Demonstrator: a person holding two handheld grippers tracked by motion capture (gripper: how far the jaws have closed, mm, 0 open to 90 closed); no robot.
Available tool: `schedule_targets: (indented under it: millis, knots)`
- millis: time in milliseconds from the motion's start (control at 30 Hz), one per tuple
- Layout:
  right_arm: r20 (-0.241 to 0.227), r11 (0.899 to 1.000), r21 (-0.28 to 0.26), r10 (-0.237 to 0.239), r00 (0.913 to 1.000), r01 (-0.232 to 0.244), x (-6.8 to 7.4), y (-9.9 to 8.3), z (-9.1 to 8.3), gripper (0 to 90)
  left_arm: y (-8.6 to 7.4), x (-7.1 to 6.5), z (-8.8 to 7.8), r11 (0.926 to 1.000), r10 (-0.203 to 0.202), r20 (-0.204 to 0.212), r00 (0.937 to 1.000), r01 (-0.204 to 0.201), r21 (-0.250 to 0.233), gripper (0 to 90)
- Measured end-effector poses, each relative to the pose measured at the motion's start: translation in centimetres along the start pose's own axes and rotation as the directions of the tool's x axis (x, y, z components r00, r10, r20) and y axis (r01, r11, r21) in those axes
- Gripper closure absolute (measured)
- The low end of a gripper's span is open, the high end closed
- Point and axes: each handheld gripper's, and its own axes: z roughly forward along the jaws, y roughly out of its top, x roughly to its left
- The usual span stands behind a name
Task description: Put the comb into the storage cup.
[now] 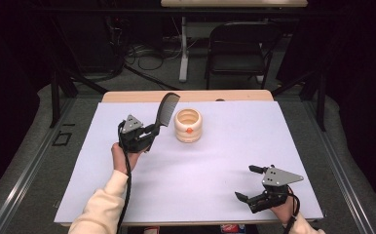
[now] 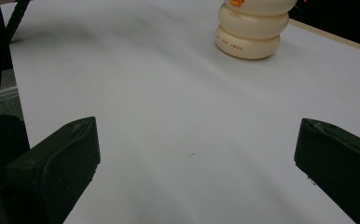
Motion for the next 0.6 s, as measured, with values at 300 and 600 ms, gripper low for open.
schedule_targets:
  millis: [300, 600]
  knots:
    - [-0.001, 1.000, 0.000, 0.000, 1.0000, 0.000, 0.0, 0.0, 0.0, 0.0, 0.6, -0.4, 0.5, 0.9996, 0.002, -0.001, 1.0000, -0.002, -0.027, 72.2]
    - [-0.003, 1.000, -0.001, 0.001, 1.0000, -0.001, 0.0, 0.0, 0.0, 0.0, 1.3, -0.8, 1.2, 0.9987, 0.010, -0.001, 1.0000, -0.010, -0.051, 72.2]
